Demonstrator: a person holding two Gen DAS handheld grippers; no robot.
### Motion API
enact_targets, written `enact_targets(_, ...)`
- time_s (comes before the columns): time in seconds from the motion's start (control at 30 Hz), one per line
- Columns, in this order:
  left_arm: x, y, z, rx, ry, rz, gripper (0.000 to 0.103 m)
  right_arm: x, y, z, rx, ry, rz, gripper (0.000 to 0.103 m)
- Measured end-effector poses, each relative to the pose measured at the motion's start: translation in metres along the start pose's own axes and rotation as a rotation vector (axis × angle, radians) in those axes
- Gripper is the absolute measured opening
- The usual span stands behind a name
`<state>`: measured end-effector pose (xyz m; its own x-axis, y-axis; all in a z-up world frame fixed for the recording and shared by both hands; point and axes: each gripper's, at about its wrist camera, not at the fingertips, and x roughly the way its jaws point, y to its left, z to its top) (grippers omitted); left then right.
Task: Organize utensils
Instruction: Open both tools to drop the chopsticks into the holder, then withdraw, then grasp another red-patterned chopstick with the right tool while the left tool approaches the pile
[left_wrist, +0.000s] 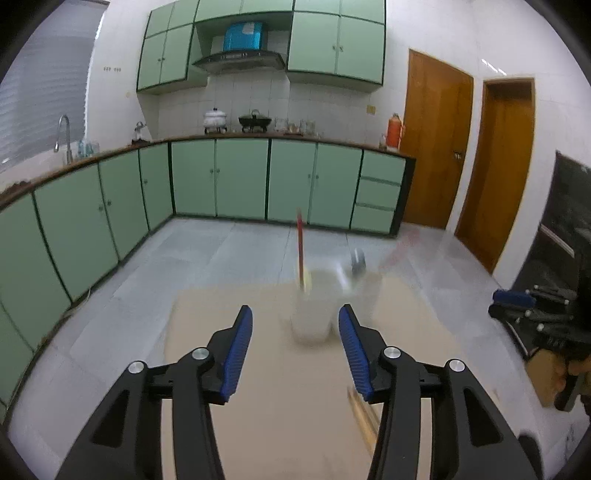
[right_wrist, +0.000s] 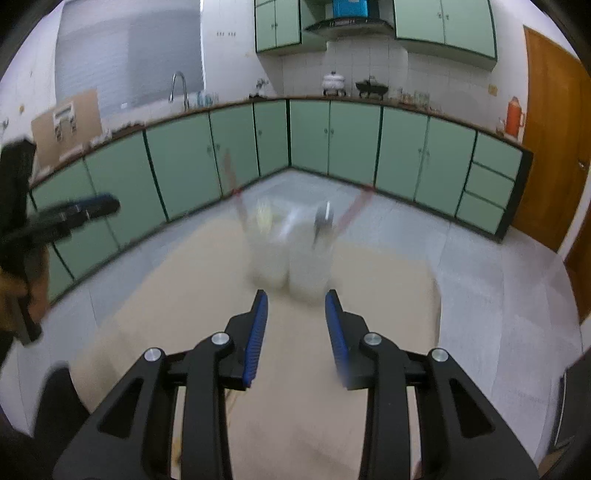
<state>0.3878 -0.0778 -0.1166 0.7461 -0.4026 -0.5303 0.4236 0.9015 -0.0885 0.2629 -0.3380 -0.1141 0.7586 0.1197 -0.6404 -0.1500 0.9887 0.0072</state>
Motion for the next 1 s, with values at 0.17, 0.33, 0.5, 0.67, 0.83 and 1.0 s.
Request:
enact_targets(0.17, -0.026, -0.018, -0.106, -0.011, 0.06, 0.001, 0.048, 0.012, 0.043, -0.127, 0.049, 0.107, 0.023, 0.032)
enact_targets(0.33, -0.041, -0.026, -0.169, -0.066, 0.103, -0.003, 0.048, 0.02, 0.09, -0.186, 0.03, 0.154, 0.055, 0.032)
enact_targets(0.5, -0.047, -0.044, -0.2, -0.026, 0.132, -0.038, 0.049, 0.03, 0.114, -0.191, -0.046, 0.127, 0.036, 0.037)
enact_targets(0.67, -0.038, -0.05, -0.218, -0.009, 0.18, -0.044, 0.049, 0.043, 0.106, -0.18, -0.038, 0.122, 0.04, 0.028)
enact_targets(0.83, -0.03, -0.061, -0.231, 0.005, 0.225, -0.092, 0.048, 0.041, 0.078, -0.179, 0.022, 0.122, 0.021, 0.007)
enact_targets(1.0, -0.02, -0.087, -0.243, 0.083, 0.262, -0.108, 0.048, 0.034, 0.052, -0.187, 0.072, 0.122, -0.013, 0.007)
